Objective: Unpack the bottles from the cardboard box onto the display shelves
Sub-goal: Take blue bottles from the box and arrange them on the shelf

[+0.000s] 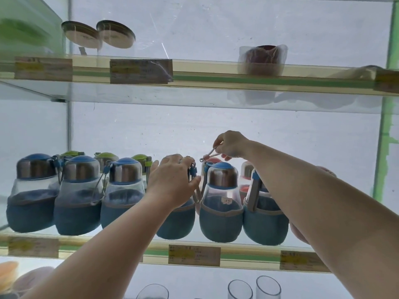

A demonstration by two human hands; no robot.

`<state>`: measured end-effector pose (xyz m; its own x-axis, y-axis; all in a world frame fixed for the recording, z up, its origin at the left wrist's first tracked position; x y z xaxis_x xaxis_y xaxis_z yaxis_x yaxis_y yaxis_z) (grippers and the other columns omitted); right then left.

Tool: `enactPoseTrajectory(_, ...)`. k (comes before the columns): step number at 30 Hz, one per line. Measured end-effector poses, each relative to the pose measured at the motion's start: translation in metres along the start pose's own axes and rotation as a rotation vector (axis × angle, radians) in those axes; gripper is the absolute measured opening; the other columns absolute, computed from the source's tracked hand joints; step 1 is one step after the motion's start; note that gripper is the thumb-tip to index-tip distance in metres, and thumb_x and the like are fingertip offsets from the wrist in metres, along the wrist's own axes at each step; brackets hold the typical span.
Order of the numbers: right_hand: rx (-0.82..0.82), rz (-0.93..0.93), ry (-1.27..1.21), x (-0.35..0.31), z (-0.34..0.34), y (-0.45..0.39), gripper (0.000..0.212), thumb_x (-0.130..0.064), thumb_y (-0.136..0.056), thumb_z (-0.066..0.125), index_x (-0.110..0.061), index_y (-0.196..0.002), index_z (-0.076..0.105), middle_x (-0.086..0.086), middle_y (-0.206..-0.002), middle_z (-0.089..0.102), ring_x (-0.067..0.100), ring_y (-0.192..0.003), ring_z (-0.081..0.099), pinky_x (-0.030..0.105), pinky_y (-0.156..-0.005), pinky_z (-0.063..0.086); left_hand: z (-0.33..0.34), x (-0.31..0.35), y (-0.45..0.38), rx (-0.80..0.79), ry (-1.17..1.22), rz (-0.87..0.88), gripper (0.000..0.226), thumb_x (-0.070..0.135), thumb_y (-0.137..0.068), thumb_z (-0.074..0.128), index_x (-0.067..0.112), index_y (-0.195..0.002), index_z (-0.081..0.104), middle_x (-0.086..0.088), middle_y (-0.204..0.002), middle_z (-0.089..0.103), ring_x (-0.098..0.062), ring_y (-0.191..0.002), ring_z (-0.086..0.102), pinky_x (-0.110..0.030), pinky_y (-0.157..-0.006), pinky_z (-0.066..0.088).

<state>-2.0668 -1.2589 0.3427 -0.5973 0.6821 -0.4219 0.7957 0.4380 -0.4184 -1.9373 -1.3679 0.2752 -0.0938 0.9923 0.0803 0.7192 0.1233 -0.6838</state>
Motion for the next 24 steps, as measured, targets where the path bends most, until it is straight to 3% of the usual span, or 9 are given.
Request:
enactPoseTrajectory(3,0.085,0.025,-0.275,-0.004,-0.009,0.006,0.023,0.002,-0.09,0.057,0.002,-0.112,0.063,0.012,-0.091,0.06,0.016,-0.058,0.059,0.016,-0.055,0.053,-0.001,0.0,0.0,-0.004,0.004,-0.002,0.045,0.048,-0.094,0.041,0.028,-0.133,0.044,0.002,-0.137,0.045,-0.018,-0.129,0.037,-0.035,-0.107,0.026)
enactPoseTrajectory(5,0.13,-0.001,-0.343,-0.013,-0.013,0.011,0.023,0.003,-0.088,0.059,0.002,-0.111,0.063,0.01,-0.083,0.06,0.014,-0.056,0.058,0.018,-0.057,0.054,-0.001,0.0,0.001,-0.005,0.002,-0.002,0.045,0.048,-0.094,0.041,0.027,-0.134,0.043,0.002,-0.137,0.045,-0.018,-0.129,0.037,-0.035,-0.107,0.027)
enactPoseTrajectory(10,-0.028,-0.124,-0.25,-0.046,0.007,0.026,0.022,-0.004,-0.085,0.064,-0.003,-0.107,0.065,0.013,-0.088,0.066,0.022,-0.073,0.061,0.033,-0.08,0.056,-0.002,0.001,0.001,-0.021,-0.01,-0.002,0.048,0.05,-0.094,0.04,0.028,-0.136,0.041,0.002,-0.14,0.043,-0.019,-0.131,0.036,-0.036,-0.107,0.027)
enactPoseTrajectory(12,-0.035,-0.152,-0.208,-0.053,0.012,0.03,0.015,-0.009,-0.087,0.064,-0.007,-0.102,0.067,0.006,-0.081,0.065,0.018,-0.069,0.059,0.03,-0.077,0.051,-0.002,0.001,0.001,-0.027,-0.011,0.0,0.048,0.05,-0.094,0.04,0.028,-0.136,0.04,0.002,-0.14,0.043,-0.019,-0.132,0.035,-0.036,-0.107,0.027)
enactPoseTrajectory(15,0.067,-0.113,-0.315,-0.051,0.006,0.03,0.013,-0.002,-0.092,0.054,-0.004,-0.1,0.065,0.01,-0.078,0.065,0.012,-0.056,0.062,0.028,-0.064,0.053,-0.002,0.001,0.001,-0.03,-0.009,0.0,0.047,0.049,-0.094,0.041,0.027,-0.136,0.041,0.001,-0.14,0.043,-0.019,-0.132,0.035,-0.036,-0.106,0.028)
enactPoseTrajectory(19,0.1,-0.037,-0.196,-0.042,0.003,0.026,0.033,0.003,-0.09,0.046,-0.003,-0.119,0.061,0.012,-0.095,0.066,0.023,-0.094,0.066,0.034,-0.094,0.051,-0.001,0.0,0.001,-0.033,0.002,-0.001,0.048,0.049,-0.093,0.041,0.027,-0.136,0.04,0.001,-0.14,0.042,-0.019,-0.132,0.035,-0.036,-0.106,0.027)
enactPoseTrajectory(22,0.029,-0.014,0.007,-0.04,0.007,0.029,0.039,0.002,-0.092,0.042,-0.005,-0.127,0.058,0.01,-0.126,0.06,0.024,-0.121,0.054,0.027,-0.103,0.041,0.0,0.0,0.0,-0.031,0.004,-0.001,0.05,0.049,-0.093,0.041,0.027,-0.138,0.04,0.001,-0.141,0.042,-0.019,-0.132,0.035,-0.037,-0.107,0.027)
enactPoseTrajectory(24,-0.016,0.001,0.129,-0.038,0.011,0.032,0.039,-0.002,-0.094,0.042,-0.006,-0.13,0.056,0.008,-0.138,0.052,0.024,-0.127,0.047,0.026,-0.102,0.037,0.0,0.0,0.0,-0.028,0.006,-0.001,0.049,0.049,-0.093,0.041,0.027,-0.138,0.04,0.001,-0.14,0.042,-0.019,-0.132,0.035,-0.037,-0.107,0.027)
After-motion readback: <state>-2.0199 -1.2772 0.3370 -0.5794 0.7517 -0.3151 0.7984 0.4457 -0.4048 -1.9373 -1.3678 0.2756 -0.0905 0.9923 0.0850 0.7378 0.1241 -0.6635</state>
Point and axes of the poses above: each hand's wrist, its own y-axis away from the middle knuckle, its own z-axis out of the palm, x = y × z, the point moved 5 cm from there along -y, towards the middle knuckle
